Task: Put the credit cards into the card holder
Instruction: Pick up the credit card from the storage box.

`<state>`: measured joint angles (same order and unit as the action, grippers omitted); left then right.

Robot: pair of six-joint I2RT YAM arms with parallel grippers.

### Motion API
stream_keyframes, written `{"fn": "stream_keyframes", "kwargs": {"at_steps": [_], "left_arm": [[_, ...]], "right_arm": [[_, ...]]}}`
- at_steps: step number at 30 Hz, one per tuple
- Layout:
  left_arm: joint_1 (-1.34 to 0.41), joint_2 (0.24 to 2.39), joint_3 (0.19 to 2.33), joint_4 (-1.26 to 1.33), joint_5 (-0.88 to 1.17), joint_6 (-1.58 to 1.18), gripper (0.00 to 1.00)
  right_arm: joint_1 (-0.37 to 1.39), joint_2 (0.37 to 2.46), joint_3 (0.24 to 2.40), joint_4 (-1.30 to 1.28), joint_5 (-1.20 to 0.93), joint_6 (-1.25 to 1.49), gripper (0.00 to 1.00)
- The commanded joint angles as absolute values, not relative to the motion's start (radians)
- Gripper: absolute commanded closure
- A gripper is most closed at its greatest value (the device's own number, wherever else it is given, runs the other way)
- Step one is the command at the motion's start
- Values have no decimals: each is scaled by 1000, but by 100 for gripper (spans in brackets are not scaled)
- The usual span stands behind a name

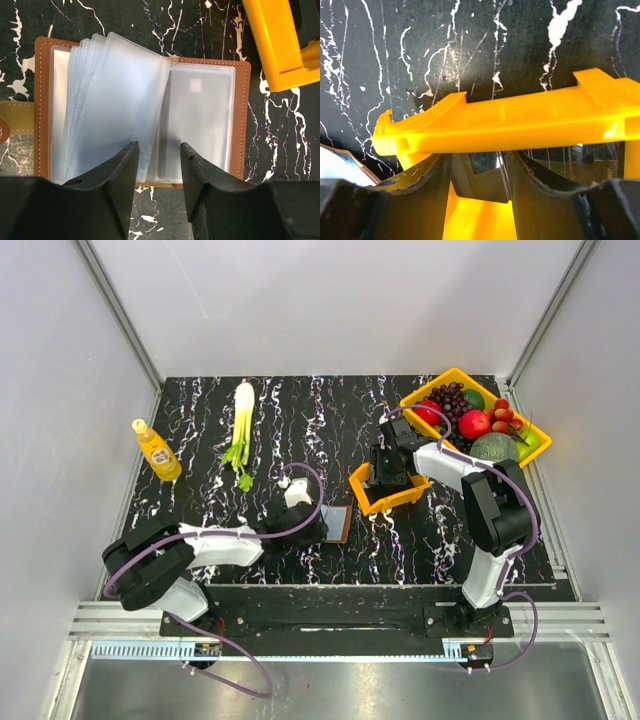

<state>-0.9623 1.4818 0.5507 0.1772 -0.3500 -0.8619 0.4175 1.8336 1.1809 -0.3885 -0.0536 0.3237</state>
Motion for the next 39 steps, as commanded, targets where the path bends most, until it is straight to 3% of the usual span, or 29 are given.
{"fn": "stream_keyframes", "kwargs": {"at_steps": [1, 11, 20, 28, 34, 39], "left_arm": [[-956, 1529, 552, 106, -325, -845, 57], [-922, 1568, 581, 135, -281, -827, 57], [-910, 1575, 580, 155, -258, -824, 57], [-910, 1583, 583, 163, -250, -819, 57], [-907, 1583, 578, 167, -244, -818, 57], [-904, 1583, 584, 167, -242, -816, 58]], "right_arm": [[414, 1861, 1215, -413, -169, 270, 48], [414, 1821, 1192, -384, -210, 288, 64], [413, 1721, 1177, -354, -279, 308, 71], [414, 1732, 1175, -341, -322, 324, 71], [413, 1781, 1199, -380, -117, 313, 59], [413, 1854, 1246, -400, -189, 301, 57]]}}
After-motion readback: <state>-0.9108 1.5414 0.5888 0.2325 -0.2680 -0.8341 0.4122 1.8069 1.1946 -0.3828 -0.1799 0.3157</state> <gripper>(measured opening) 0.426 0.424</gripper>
